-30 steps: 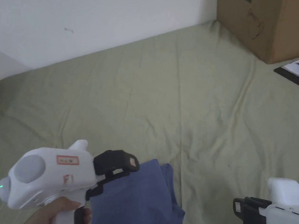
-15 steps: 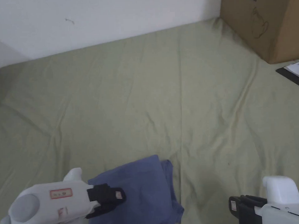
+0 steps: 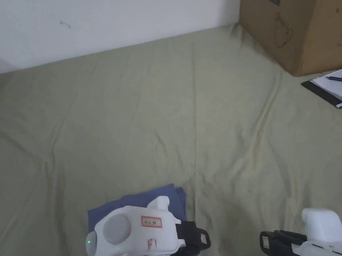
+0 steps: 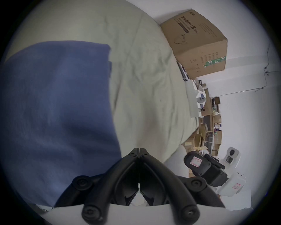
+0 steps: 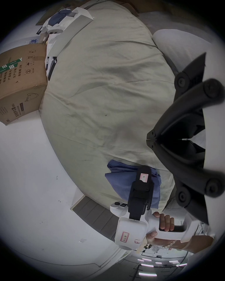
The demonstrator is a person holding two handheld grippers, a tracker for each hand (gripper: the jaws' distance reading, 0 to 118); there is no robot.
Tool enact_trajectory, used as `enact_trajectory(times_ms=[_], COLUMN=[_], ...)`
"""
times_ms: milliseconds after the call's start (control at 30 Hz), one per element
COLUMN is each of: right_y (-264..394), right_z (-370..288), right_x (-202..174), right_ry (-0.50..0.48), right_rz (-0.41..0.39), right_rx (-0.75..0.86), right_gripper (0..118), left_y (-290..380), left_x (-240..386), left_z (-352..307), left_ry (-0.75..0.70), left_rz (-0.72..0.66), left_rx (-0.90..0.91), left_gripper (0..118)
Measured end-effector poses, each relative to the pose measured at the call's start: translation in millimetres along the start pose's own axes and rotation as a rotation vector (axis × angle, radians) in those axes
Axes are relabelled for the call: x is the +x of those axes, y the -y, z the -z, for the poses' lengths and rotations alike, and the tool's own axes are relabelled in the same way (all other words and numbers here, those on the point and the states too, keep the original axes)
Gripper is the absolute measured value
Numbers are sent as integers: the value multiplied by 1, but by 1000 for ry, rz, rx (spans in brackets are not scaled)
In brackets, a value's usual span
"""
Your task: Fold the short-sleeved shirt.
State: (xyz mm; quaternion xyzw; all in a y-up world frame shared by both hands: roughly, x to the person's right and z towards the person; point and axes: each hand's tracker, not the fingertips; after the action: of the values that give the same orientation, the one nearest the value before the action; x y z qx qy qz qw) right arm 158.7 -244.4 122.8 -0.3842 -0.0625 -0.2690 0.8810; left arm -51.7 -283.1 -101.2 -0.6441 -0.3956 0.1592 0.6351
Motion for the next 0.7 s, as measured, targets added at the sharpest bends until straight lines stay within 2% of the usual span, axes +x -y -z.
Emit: enact_trajectory(times_ms=[167,233,400,433,467,500,567,600,700], right_y=[-11,-18,-35,-37,-38,-39,-42,-42,-32], right_z=[3,11,44,55,66,76,97,109,152], right_x=[-17,-31,-84,-97,-111,-123,-147,-155,-161], right_ry=[-31,-56,-136,-137,-126,-133,-170,-172,2], right_rz=[-58,-100,-251,-286,-332,-368,-383,-388,-514], right_rx=[10,3,-6,-17,-25,-36,-61,-71,-103], right_gripper=[0,0,0,0,0,0,0,0,0], left_y=[17,23,40,44,48,52,58,61,60], left_x=[-11,-31,-92,-103,-113,-119,-135,-144,-158], left_z=[-57,-94,-172,-182,-190,-196,-202,-202,-195], left_ry=[50,75,4,-27,-57,-57,-36,5,64], left_rz=[36,5,-68,-89,-117,-141,-145,-166,-216], left_rx=[110,178,334,351,362,372,364,366,350], left_gripper=[0,0,0,5,15,40,93,113,117])
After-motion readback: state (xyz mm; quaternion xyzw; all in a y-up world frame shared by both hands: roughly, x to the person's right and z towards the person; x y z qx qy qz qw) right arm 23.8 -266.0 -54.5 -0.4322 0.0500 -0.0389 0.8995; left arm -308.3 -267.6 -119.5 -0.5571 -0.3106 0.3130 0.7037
